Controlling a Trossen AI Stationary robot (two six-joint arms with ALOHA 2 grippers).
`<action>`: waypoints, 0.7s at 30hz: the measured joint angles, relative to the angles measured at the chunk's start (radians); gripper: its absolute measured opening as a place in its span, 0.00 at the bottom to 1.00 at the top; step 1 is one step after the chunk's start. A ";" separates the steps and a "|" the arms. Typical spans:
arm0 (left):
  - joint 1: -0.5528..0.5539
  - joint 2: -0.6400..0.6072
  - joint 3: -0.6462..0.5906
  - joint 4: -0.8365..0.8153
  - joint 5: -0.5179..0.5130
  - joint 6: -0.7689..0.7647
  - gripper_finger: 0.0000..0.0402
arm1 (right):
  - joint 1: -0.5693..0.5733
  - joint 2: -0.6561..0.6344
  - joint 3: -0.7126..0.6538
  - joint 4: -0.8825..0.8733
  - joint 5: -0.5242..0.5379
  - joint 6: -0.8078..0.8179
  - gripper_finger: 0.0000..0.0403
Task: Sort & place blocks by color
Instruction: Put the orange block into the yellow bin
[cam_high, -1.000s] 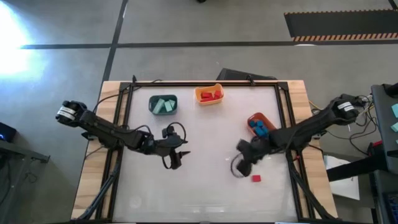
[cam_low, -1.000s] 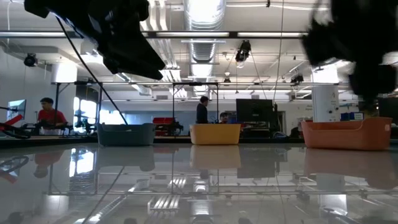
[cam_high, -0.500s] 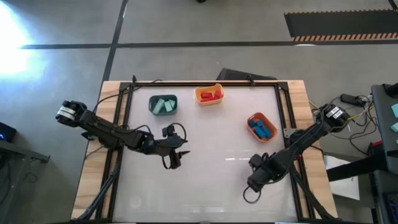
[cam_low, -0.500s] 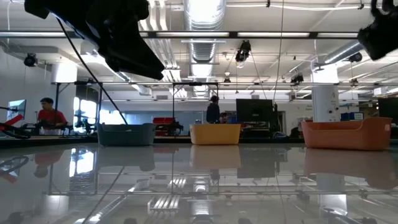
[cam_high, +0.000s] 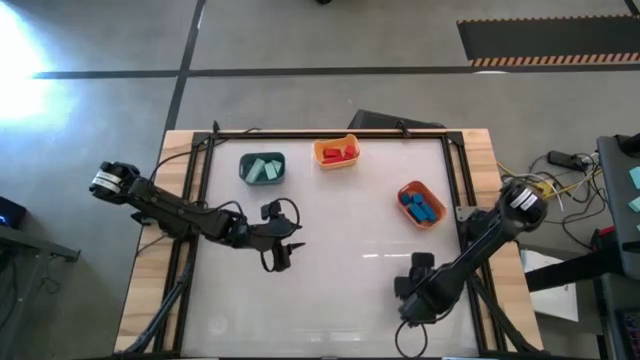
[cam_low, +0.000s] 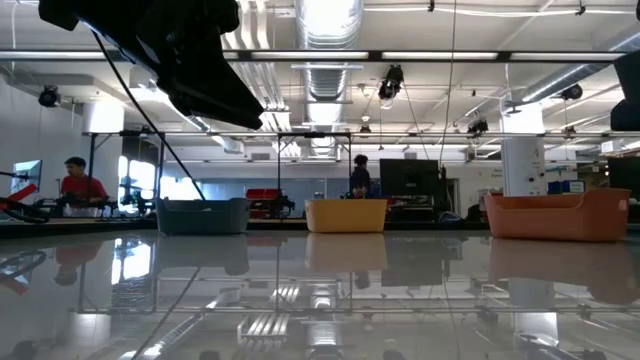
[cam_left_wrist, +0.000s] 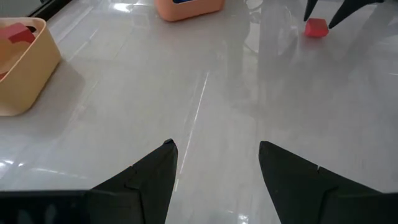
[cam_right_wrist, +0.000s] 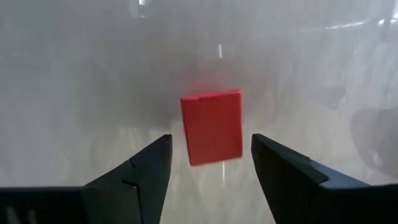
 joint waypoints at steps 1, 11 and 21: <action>0.000 0.000 0.000 0.001 0.000 0.000 0.53 | 0.000 0.010 0.001 0.002 0.001 -0.006 0.53; 0.000 0.000 0.000 0.004 -0.007 0.000 0.53 | 0.000 0.041 -0.016 0.018 0.002 -0.017 0.33; 0.000 0.000 -0.001 0.004 -0.045 0.001 0.53 | -0.084 -0.032 -0.018 0.073 0.095 -0.027 0.29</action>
